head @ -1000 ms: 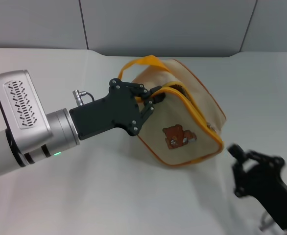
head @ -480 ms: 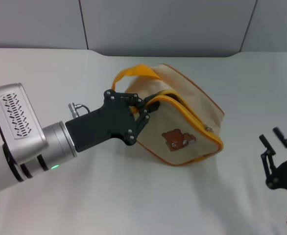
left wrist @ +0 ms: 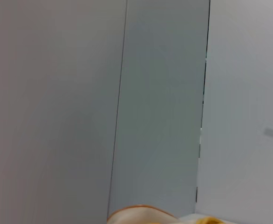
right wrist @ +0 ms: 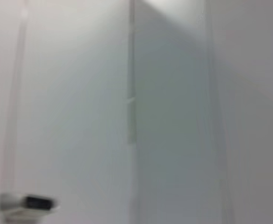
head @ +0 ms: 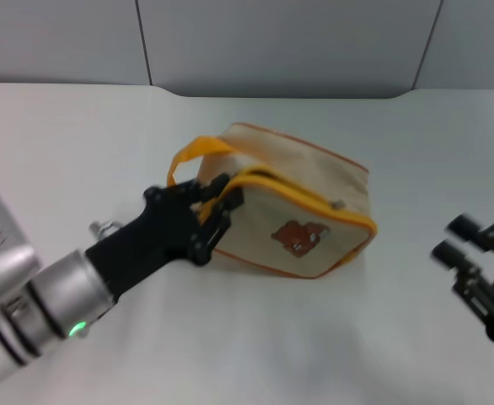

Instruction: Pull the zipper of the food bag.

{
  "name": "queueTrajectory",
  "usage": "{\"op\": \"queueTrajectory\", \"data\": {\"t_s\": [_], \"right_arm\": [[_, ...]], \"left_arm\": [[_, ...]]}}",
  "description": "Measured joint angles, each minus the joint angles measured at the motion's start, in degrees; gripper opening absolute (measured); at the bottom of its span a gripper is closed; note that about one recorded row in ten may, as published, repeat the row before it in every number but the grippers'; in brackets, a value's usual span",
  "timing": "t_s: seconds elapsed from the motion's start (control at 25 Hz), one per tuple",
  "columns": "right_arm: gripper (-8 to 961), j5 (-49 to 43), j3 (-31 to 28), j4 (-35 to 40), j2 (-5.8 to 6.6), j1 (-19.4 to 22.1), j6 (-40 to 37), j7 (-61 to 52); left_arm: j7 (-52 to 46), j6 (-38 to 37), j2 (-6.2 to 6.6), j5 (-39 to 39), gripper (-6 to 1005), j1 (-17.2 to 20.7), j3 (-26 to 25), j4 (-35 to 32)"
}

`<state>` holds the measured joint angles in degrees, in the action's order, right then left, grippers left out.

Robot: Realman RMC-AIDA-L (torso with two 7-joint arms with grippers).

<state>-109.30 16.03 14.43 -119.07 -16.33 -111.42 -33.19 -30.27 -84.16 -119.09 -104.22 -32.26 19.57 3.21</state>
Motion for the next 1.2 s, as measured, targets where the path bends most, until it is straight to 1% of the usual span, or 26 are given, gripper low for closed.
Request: {"op": "queueTrajectory", "data": {"t_s": [0.12, 0.16, 0.2, 0.24, 0.28, 0.32, 0.36, 0.4, 0.44, 0.48, 0.52, 0.56, 0.68, 0.88, 0.96, 1.2], "right_arm": [[332, -3.3, 2.9, 4.2, 0.61, -2.3, 0.0, -7.4], [342, -5.8, 4.6, 5.9, 1.34, -4.2, 0.4, -11.6], [352, -5.8, 4.6, 5.9, 1.34, -4.2, 0.4, -11.6], [361, -7.3, 5.2, 6.4, 1.73, -5.1, 0.5, -13.3], [371, -10.1, 6.4, 7.0, 2.55, -7.1, 0.5, -15.7], [450, -10.1, 6.4, 7.0, 2.55, -7.1, 0.5, -15.7], [530, -12.1, 7.0, 7.2, 3.1, -8.5, 0.5, -17.5], [609, -13.1, 7.1, 7.3, 3.3, -9.2, 0.5, -18.3], [626, -13.1, 7.1, 7.3, 3.3, -9.2, 0.5, -18.3], [643, -15.2, 7.2, 7.6, 3.49, -10.4, 0.5, -19.6], [661, -15.2, 7.2, 7.6, 3.49, -10.4, 0.5, -19.6], [678, -16.9, 7.2, 8.0, 3.5, -11.3, 0.5, -20.3], [730, -17.7, 7.3, 8.7, 3.23, -11.8, 0.7, -20.4], [816, -17.9, 7.3, 9.0, 3.3, -12.0, 0.7, -20.6], [823, -17.9, 7.3, 9.0, 3.32, -12.0, 0.7, -20.6], [833, -17.9, 7.3, 9.0, 3.23, -12.1, 1.0, -20.6]], "left_arm": [[-2.1, -3.2, 0.32, -1.2, 224, 2.5, 1.9, -2.3], [-6.0, -6.0, 0.49, -2.7, 227, 3.9, 4.4, -6.6], [-6.0, -6.0, 0.49, -2.7, 230, 3.9, 4.4, -6.6], [-8.1, -7.5, 0.51, -3.4, 233, 4.5, 5.9, -8.9], [-10.4, -9.6, 0.54, -4.3, 310, 5.3, 8.3, -12.1], [-11.9, -11.2, 0.54, -4.7, 387, 5.9, 10.2, -14.5], [-13.4, -13.4, 0.55, -5.2, 464, 6.7, 12.6, -17.2], [-14.6, -15.1, 0.58, -5.4, 487, 7.3, 14.7, -19.4], [-14.6, -15.1, 0.58, -5.4, 509, 7.3, 14.7, -19.4], [-17.4, -17.8, 0.74, -5.7, 532, 8.9, 20.1, -24.1], [-17.4, -17.8, 0.74, -5.7, 555, 8.9, 20.1, -24.1], [-18.8, -18.2, 0.76, -6.0, 578, 9.3, 22.1, -25.6], [-19.3, -17.9, 0.69, -7.3, 646, 9.4, 23.0, -25.9], [-19.4, -17.9, 0.58, -8.2, 770, 9.5, 23.0, -26.0], [-19.4, -17.9, 0.58, -8.2, 823, 9.5, 22.8, -26.0], [-19.0, -18.0, 0.6, -7.9, 822, 9.5, 22.5, -26.1]]}}
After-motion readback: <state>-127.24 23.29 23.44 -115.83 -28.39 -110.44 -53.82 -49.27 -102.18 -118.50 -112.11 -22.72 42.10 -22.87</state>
